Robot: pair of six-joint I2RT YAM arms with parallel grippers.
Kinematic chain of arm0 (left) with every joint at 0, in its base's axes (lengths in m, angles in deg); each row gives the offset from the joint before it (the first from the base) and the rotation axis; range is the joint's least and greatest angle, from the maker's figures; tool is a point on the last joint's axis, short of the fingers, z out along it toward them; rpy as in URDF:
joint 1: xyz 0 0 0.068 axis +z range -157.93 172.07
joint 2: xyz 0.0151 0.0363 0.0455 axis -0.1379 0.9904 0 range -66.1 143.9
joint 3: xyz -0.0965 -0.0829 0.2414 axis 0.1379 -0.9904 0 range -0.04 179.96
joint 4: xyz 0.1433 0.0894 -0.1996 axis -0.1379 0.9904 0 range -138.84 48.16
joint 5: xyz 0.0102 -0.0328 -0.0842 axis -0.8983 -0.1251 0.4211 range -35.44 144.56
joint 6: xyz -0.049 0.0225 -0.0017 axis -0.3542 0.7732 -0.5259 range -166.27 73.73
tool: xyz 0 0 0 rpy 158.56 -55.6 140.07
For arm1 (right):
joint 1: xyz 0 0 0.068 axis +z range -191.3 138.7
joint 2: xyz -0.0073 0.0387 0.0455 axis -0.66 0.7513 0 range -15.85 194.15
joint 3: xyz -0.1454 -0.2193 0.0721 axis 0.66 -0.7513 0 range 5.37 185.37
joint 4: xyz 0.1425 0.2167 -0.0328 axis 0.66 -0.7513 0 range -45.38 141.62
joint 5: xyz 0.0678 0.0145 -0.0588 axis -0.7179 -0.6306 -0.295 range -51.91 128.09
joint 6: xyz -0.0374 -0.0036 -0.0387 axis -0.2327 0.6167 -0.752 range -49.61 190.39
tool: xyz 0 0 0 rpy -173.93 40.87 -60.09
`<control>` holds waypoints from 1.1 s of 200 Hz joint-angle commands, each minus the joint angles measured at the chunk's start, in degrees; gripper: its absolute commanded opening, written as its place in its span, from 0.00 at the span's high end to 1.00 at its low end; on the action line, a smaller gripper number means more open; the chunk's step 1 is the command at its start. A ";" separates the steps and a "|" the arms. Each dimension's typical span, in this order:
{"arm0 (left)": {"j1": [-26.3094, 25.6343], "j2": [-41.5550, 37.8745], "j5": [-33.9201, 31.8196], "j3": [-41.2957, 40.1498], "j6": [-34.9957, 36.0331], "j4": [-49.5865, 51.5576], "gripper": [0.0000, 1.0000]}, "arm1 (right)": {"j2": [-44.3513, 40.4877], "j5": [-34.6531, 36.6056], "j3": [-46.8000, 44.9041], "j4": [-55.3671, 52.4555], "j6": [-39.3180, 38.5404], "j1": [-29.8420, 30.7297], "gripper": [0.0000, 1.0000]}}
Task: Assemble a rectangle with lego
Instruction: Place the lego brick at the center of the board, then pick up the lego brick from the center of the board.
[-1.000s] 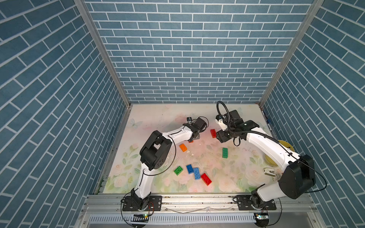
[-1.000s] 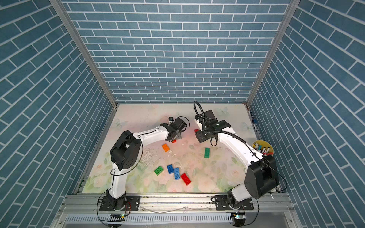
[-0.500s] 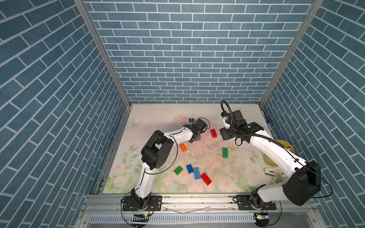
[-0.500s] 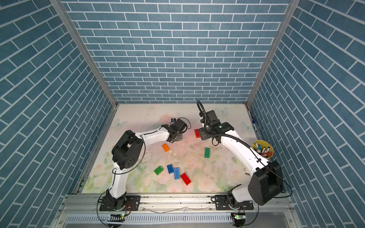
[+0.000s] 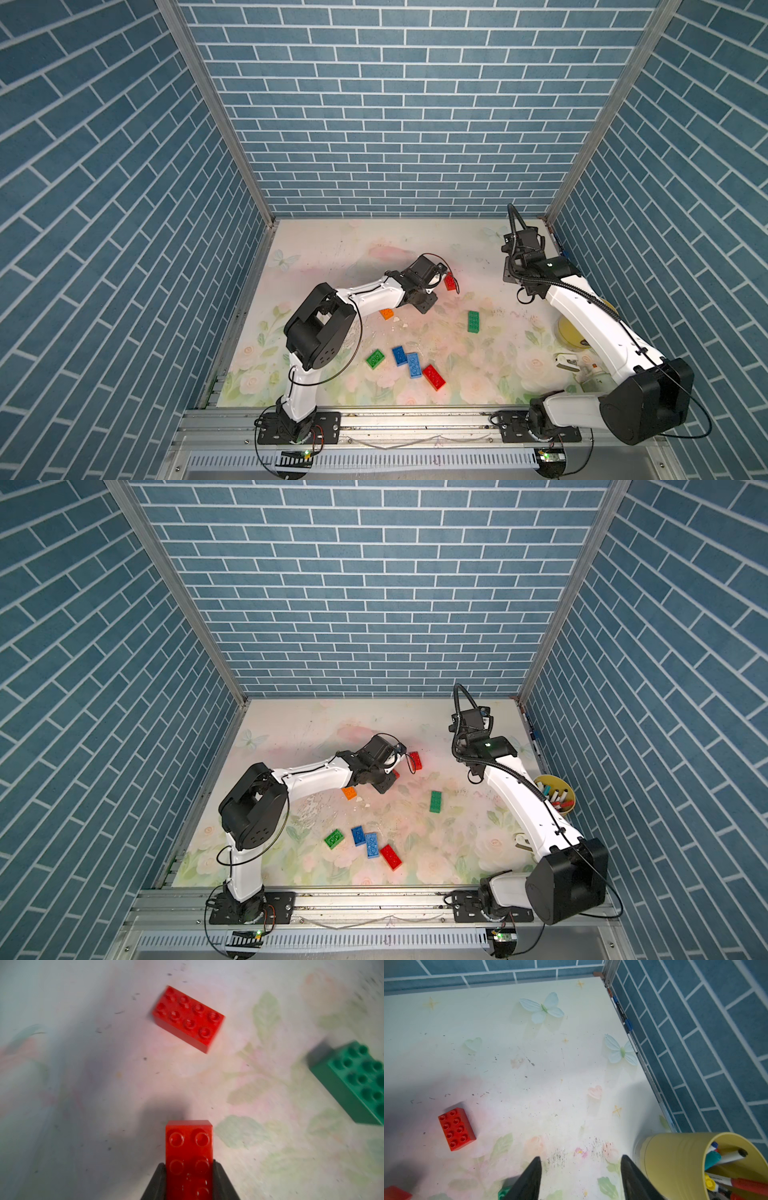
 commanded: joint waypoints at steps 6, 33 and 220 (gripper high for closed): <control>-1.21 2.68 4.76 1.26 7.94 3.45 0.98 | -0.89 1.81 0.65 -3.27 4.71 -0.12 0.39; -1.74 3.64 4.24 2.21 8.72 3.84 0.88 | -1.46 1.23 0.04 -3.10 4.63 -0.20 0.39; 14.28 -48.23 4.20 -33.64 -24.56 -22.52 0.00 | 27.99 -37.51 14.63 -9.53 -15.45 16.86 0.17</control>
